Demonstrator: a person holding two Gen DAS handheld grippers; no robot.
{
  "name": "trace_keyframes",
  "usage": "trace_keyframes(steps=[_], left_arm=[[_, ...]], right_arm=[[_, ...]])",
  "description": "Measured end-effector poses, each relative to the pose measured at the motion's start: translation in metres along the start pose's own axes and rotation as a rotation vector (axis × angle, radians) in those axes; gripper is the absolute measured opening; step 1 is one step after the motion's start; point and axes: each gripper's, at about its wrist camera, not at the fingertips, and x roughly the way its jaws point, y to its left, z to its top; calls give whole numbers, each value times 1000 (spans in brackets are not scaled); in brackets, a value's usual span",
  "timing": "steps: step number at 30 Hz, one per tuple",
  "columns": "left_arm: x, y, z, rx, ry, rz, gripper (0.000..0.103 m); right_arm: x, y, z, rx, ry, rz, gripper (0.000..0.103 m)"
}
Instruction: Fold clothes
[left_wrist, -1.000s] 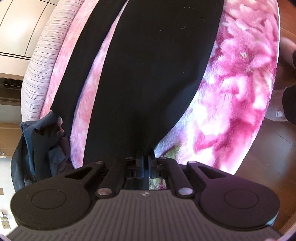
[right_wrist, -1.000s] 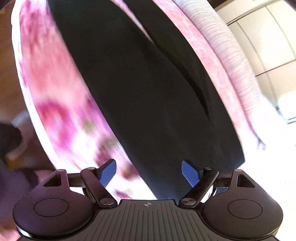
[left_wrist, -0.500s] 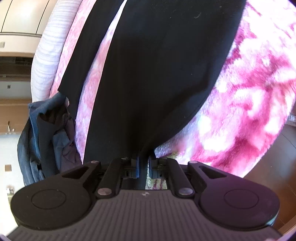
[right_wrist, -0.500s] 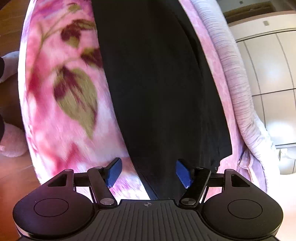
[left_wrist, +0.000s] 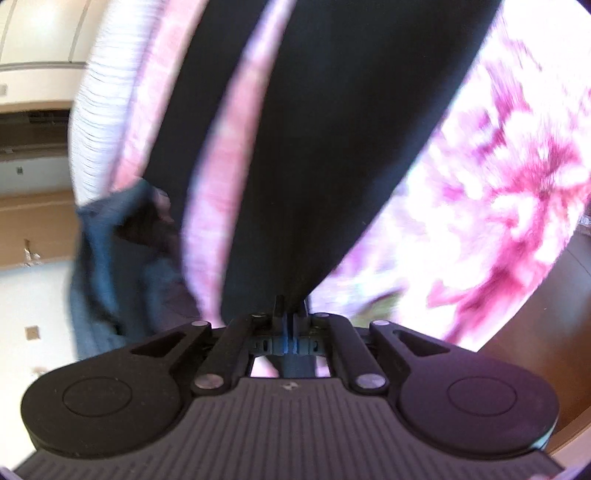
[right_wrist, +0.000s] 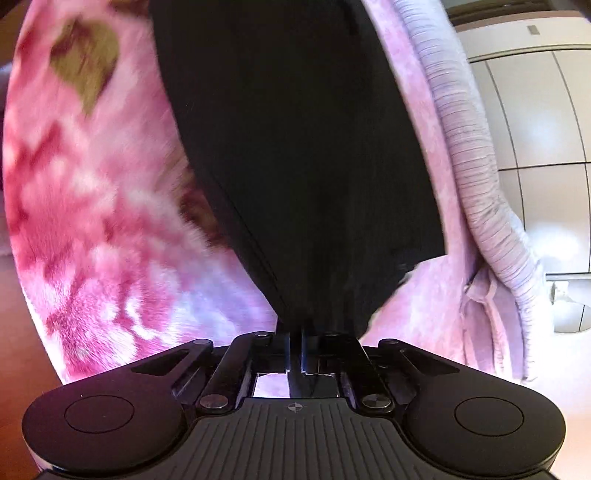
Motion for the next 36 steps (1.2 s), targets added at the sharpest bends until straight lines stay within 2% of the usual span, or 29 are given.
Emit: trace_keyframes(steps=[3, 7, 9, 13, 17, 21, 26, 36], left_arm=[[-32, 58, 2, -23, -14, -10, 2], [-57, 144, 14, -76, -42, -69, 2], [-54, 178, 25, -95, -38, -110, 2], [-29, 229, 51, -102, -41, -199, 2], [9, 250, 72, -85, -53, -320, 2], [50, 262, 92, -83, -47, -377, 2], [99, 281, 133, -41, -23, -410, 2], [177, 299, 211, -48, 67, -436, 2]], right_arm=[[-26, -37, 6, 23, -39, -5, 3], [-44, -101, 15, 17, -72, -10, 2], [-49, -131, 20, 2, -77, -15, 2], [-25, -195, 49, -12, -45, 16, 2], [20, -244, 83, -6, 14, 81, 3], [67, -276, 113, 13, 75, 141, 3], [124, -300, 132, 58, 138, 217, 3], [212, -336, 126, 176, 140, 387, 3]])
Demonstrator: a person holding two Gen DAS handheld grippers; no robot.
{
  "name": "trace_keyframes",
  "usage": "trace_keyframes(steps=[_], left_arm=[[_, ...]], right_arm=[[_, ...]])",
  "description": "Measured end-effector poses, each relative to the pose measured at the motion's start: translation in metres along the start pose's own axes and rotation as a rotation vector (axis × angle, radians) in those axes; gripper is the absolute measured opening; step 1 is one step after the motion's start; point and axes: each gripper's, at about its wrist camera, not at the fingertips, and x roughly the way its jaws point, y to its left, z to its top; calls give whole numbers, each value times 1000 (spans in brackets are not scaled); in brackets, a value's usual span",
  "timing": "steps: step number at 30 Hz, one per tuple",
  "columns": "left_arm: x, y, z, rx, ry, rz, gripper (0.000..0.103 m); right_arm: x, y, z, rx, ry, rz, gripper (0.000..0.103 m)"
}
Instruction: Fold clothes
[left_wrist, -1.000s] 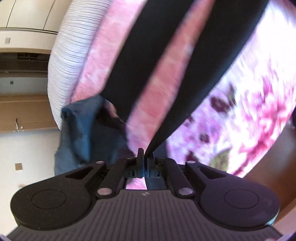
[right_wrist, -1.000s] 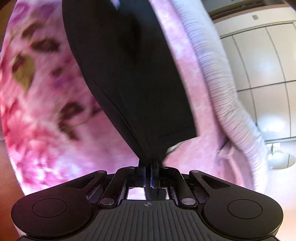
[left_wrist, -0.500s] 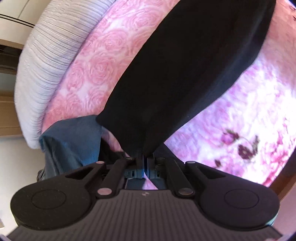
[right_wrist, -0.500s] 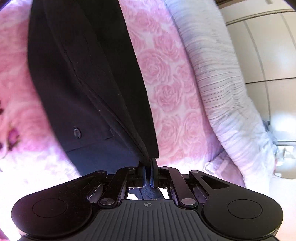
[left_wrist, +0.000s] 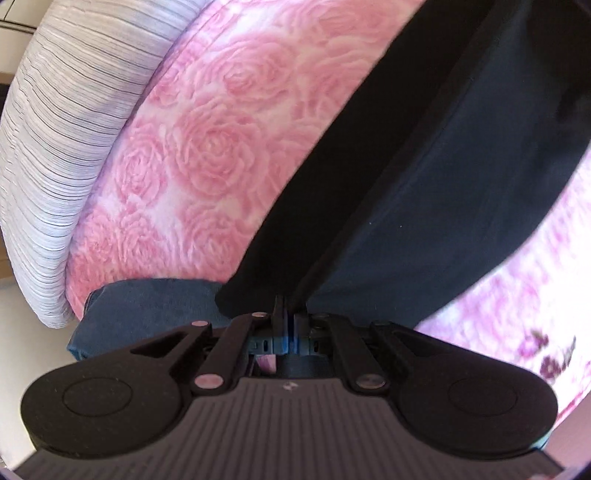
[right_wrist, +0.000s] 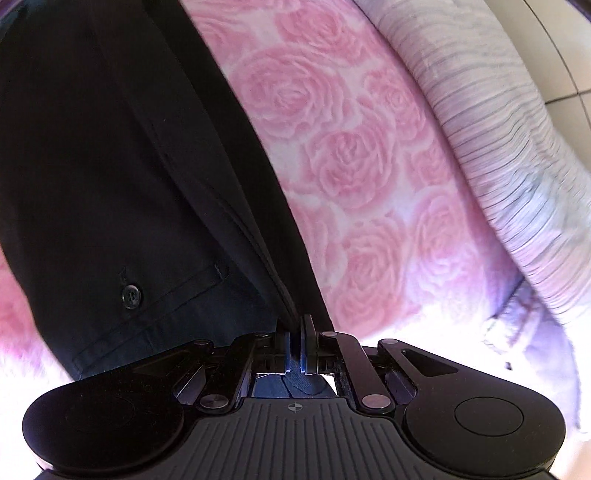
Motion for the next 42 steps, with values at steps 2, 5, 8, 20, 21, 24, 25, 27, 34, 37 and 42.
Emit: trace_keyframes(steps=[2, 5, 8, 20, 21, 24, 25, 27, 34, 37, 42], left_arm=[[15, 1, 13, -2, 21, 3, 2], [39, 2, 28, -26, 48, 9, 2], [63, 2, 38, -45, 83, 21, 6], [69, 37, 53, -325, 72, 174, 32], [64, 38, 54, -334, 59, 183, 32], [39, 26, 62, -322, -24, 187, 31], [29, 15, 68, -298, -63, 171, 31], [11, -11, 85, -240, -144, 119, 33], [-28, -105, 169, -40, -383, -125, 50], [-22, -126, 201, 19, -424, -185, 52], [7, -138, 232, 37, -421, -291, 41]], right_arm=[[11, -9, 1, 21, -6, 38, 3], [28, -17, 2, 37, -13, 69, 3], [44, -23, 5, 62, -23, 92, 3], [35, -76, -30, 575, -61, 5, 48], [30, -74, -35, 618, -59, -2, 49], [13, -59, -48, 722, -83, 10, 49], [7, -51, -52, 752, -94, 13, 49], [-3, -31, -61, 812, -110, 18, 49], [-14, 8, -87, 946, -125, 85, 49], [-19, 7, -67, 828, -191, 74, 51], [-14, 9, 3, 521, -312, 149, 70]])
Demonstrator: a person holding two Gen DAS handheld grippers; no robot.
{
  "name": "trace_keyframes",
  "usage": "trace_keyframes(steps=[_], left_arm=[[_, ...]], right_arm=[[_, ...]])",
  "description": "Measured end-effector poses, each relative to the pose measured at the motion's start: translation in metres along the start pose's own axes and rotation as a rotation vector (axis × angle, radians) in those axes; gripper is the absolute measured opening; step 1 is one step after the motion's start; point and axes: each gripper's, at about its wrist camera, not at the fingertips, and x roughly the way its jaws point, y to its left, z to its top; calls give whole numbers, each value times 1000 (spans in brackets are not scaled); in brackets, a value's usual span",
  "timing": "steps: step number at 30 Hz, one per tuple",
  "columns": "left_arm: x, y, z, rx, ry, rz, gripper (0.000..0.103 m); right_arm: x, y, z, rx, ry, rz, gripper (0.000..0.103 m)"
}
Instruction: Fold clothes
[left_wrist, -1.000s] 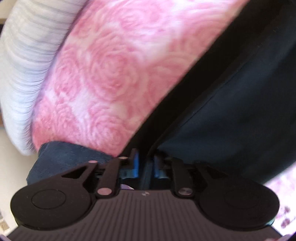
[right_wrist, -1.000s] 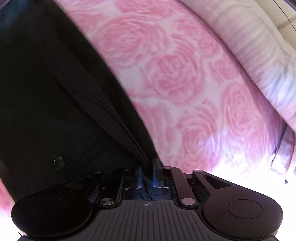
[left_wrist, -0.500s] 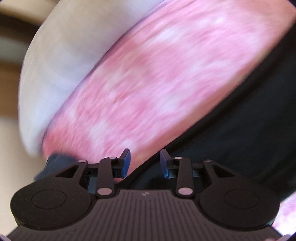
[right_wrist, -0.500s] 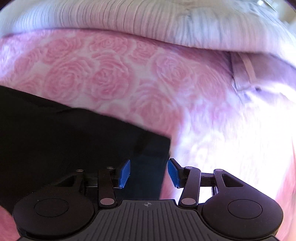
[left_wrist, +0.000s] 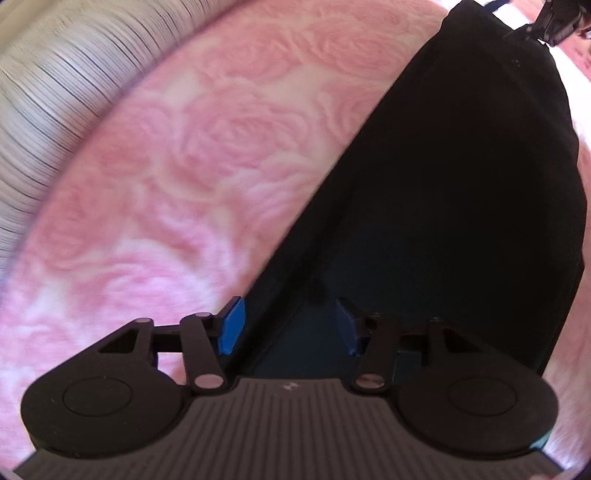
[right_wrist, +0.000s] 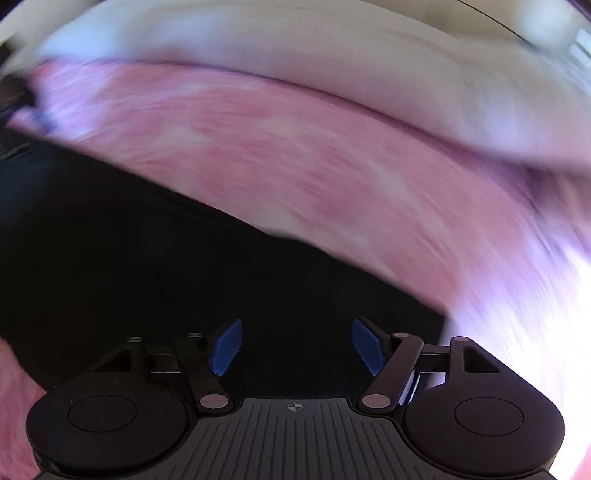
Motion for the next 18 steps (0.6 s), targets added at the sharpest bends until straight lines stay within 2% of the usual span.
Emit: trace_keyframes(steps=[4, 5, 6, 7, 8, 9, 10, 11, 14, 18], left_arm=[[18, 3, -2, -22, 33, -39, 28], [16, 2, -3, -28, 28, -41, 14], [14, 2, -5, -29, 22, -40, 5], [11, 2, -5, -26, 17, -38, 4], [8, 1, -5, -24, 11, -36, 2], [4, 0, -5, -20, 4, -33, 2], [-4, 0, -4, -8, -8, -27, 2], [-11, 0, -3, 1, -19, -21, 2], [-21, 10, -1, -13, -50, -20, 2], [-3, 23, 4, -40, -46, -16, 2]], right_arm=[[37, 38, 52, -251, -35, 96, 70], [47, 45, 61, -287, -28, 119, 70], [58, 52, 68, -316, 1, 132, 69], [68, 59, 74, -352, 33, 139, 62], [78, 68, 76, -411, 79, 124, 33], [86, 76, 77, -467, 118, 111, 17], [87, 80, 77, -502, 127, 106, 15], [84, 82, 77, -520, 131, 101, 8], [69, 76, 86, -485, 97, 105, 6], [80, 72, 91, -497, 93, 100, 6]])
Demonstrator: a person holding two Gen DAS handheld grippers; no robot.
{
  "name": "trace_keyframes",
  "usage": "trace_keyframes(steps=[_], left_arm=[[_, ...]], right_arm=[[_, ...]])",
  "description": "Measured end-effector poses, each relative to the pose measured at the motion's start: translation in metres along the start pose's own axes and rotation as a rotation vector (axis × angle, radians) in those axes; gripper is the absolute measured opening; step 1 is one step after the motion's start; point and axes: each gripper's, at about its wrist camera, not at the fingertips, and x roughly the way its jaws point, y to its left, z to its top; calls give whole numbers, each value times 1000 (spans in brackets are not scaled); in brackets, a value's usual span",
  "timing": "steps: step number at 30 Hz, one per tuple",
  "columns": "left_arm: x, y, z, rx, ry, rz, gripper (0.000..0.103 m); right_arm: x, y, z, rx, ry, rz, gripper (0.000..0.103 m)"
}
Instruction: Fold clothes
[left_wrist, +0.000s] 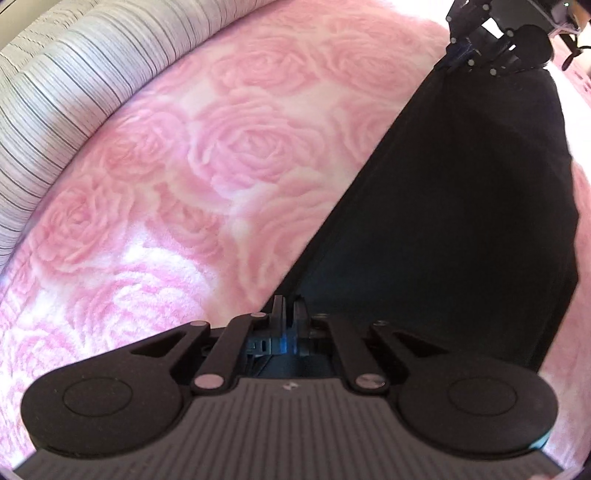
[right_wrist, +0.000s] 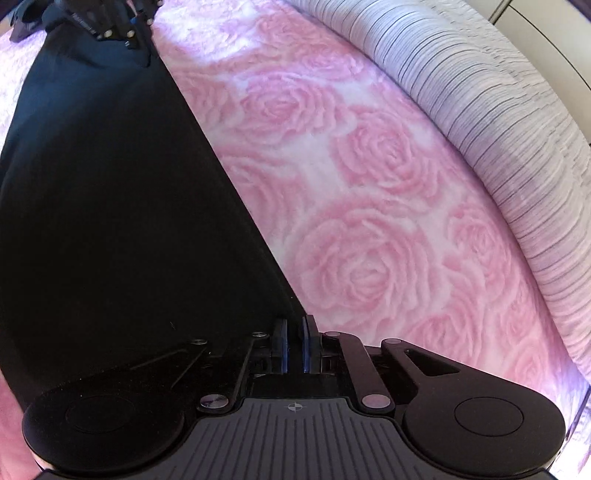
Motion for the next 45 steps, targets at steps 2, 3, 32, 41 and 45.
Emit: trace_keyframes(steps=[2, 3, 32, 41, 45], left_arm=[[9, 3, -1, -29, 3, 1, 3], [13, 5, -2, -45, 3, 3, 6], [-112, -45, -220, -336, 184, 342, 36], [-160, 63, -267, -244, 163, 477, 40], [-148, 116, -279, -164, 131, 423, 39]], right_arm=[[12, -3, 1, 22, 5, 0, 7], [16, -7, 0, 61, 6, 5, 7], [-70, 110, -61, 523, 8, -59, 53], [-72, 178, 47, 412, -63, 1, 53], [-62, 212, 104, 393, -75, -16, 53]])
